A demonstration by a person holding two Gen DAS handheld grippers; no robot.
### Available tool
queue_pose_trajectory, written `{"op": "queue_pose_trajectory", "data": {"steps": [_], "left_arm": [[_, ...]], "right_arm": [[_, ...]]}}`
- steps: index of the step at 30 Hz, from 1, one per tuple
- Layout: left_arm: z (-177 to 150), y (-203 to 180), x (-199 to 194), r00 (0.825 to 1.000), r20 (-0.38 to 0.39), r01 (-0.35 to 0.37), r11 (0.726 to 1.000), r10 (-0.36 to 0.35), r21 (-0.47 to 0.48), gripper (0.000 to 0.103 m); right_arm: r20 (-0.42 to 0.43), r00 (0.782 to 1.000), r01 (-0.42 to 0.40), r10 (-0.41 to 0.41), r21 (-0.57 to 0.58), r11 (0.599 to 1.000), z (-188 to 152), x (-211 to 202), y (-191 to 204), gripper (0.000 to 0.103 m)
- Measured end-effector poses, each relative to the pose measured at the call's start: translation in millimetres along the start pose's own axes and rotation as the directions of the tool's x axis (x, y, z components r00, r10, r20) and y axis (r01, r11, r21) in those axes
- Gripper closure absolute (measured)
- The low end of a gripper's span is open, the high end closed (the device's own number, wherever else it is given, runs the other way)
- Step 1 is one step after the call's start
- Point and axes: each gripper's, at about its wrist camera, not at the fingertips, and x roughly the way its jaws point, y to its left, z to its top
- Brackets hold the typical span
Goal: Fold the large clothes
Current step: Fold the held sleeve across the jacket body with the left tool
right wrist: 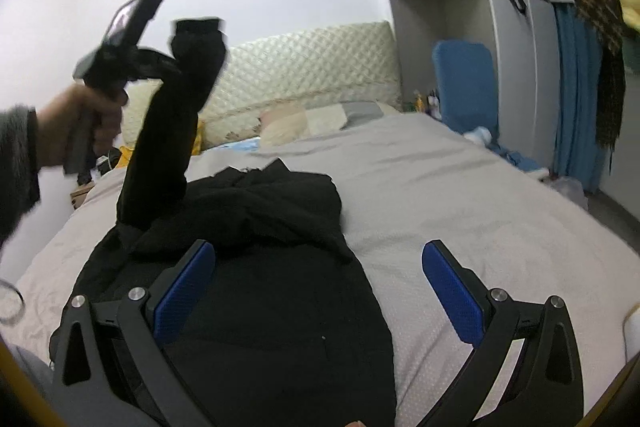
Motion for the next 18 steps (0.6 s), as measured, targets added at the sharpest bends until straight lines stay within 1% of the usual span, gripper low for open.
{"op": "queue_pose_trajectory", "data": {"steps": [3,5,8,10,11,14,15,17,18], "left_arm": [[-23.5,-26.9,44.2,0.996,-0.082,0.024,0.999,-0.021,0.032,0.100],[-39.0,-45.5,68.9,0.993,-0.113,0.034,0.998,-0.027,0.062,0.100],[-55.8,-62.9,104.2,0.987,-0.157,0.044,0.997,-0.034,0.064,0.100],[-70.6,-72.3,131.5,0.976,-0.212,0.061,0.996,-0.047,0.059,0.100],[-84.0,-74.4,143.5,0.969,-0.242,0.066,0.996,-0.049,0.063,0.100],[-98.9,-87.0,163.6,0.962,-0.272,0.061,0.993,-0.032,0.098,0.100],[-101.4,-88.2,165.9,0.962,-0.270,0.065,0.994,-0.039,0.089,0.100],[-101.7,-82.6,162.0,0.964,-0.260,0.067,0.996,-0.049,0.061,0.100],[-100.2,-80.5,153.7,0.969,-0.241,0.059,0.997,-0.044,0.053,0.100]], "right_arm": [[-0.025,1.000,0.011,-0.010,0.047,0.999,-1.1,10.1,-12.3,0.000],[-0.043,0.999,0.015,-0.012,0.069,0.997,-1.5,14.7,-16.9,0.000],[-0.047,0.999,0.024,-0.021,0.067,0.997,-5.0,18.0,-17.8,0.000],[-0.063,0.998,0.023,-0.018,0.076,0.997,-7.4,25.3,-20.9,0.000],[-0.070,0.997,0.024,-0.018,0.080,0.996,-8.5,28.3,-22.4,0.000],[-0.080,0.996,0.034,-0.028,0.080,0.996,-11.8,36.8,-25.2,0.000],[-0.090,0.996,0.033,-0.026,0.071,0.997,-14.1,42.3,-24.7,0.000],[-0.122,0.992,0.034,-0.026,0.067,0.997,-17.8,52.9,-25.2,0.000],[-0.135,0.991,0.032,-0.022,0.071,0.997,-19.1,57.2,-25.1,0.000]]}}
